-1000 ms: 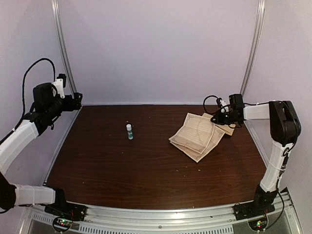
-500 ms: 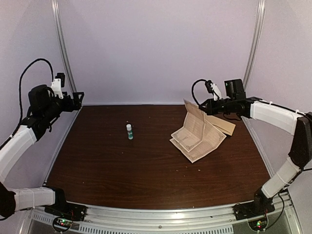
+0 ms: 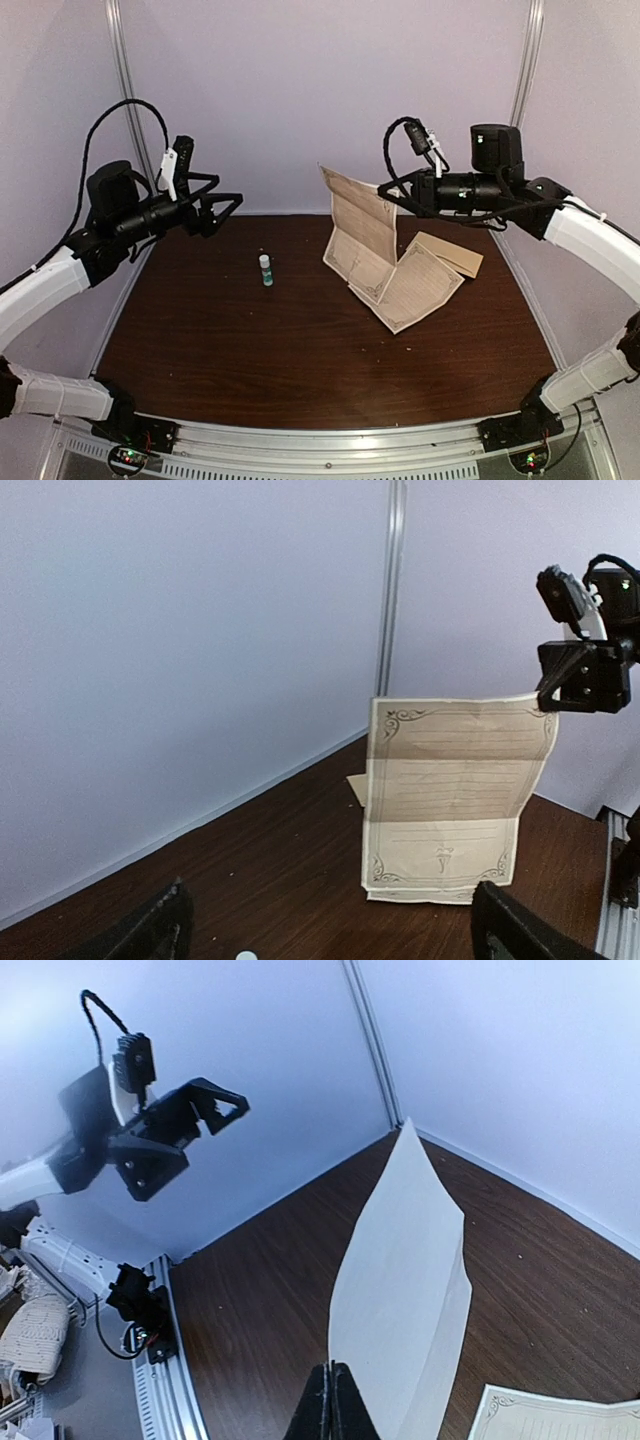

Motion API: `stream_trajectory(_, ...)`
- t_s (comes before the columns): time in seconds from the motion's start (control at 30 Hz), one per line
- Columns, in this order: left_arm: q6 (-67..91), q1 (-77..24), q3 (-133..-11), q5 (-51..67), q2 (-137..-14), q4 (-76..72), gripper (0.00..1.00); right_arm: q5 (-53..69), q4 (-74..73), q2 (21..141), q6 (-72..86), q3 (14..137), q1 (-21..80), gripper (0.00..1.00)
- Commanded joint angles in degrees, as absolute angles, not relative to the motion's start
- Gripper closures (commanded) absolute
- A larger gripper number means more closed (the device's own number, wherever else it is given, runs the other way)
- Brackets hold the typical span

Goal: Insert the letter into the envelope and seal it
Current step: Pick up the letter from the center of the board, then fold the letter.

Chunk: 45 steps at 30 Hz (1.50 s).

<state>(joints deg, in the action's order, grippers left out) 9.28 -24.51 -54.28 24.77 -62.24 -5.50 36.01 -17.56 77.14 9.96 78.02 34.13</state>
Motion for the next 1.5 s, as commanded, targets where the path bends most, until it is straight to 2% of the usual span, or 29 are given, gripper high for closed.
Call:
stream_trajectory(0.0, 9.4, -30.1, -56.7, 34.2, -65.0, -13.5, 0.02, 43.8, -14.4, 73.1, 13.1, 79.8, 36.2, 1.0)
stream_trajectory(0.33, 13.8, -33.2, -54.8, 41.4, -71.1, -19.8, 0.02, 53.1, -10.0, 69.4, 17.1, 79.2, 38.2, 1.0)
stream_trajectory(0.67, 21.3, -33.3, -52.9, 51.0, -73.9, -26.6, 0.04, 52.2, -7.1, 66.8, 16.7, 73.8, 38.4, 1.0)
stream_trajectory(0.83, 22.5, -34.0, -52.9, 53.6, -75.3, -28.5, 0.28, 53.0, -6.6, 67.8, 16.4, 74.4, 38.3, 1.0)
stream_trajectory(1.0, 23.7, -34.5, -53.3, 54.9, -76.6, -28.8, 0.63, 52.6, -8.0, 68.7, 15.2, 74.8, 38.4, 1.0)
stream_trajectory(1.27, 23.1, -34.5, -53.3, 54.5, -76.2, -27.9, 0.89, 50.6, -9.3, 68.1, 13.6, 73.5, 38.3, 1.0)
stream_trajectory(1.47, 22.5, -34.5, -53.0, 53.8, -75.4, -27.1, 1.0, 48.5, -11.3, 68.1, 12.3, 73.0, 38.4, 1.0)
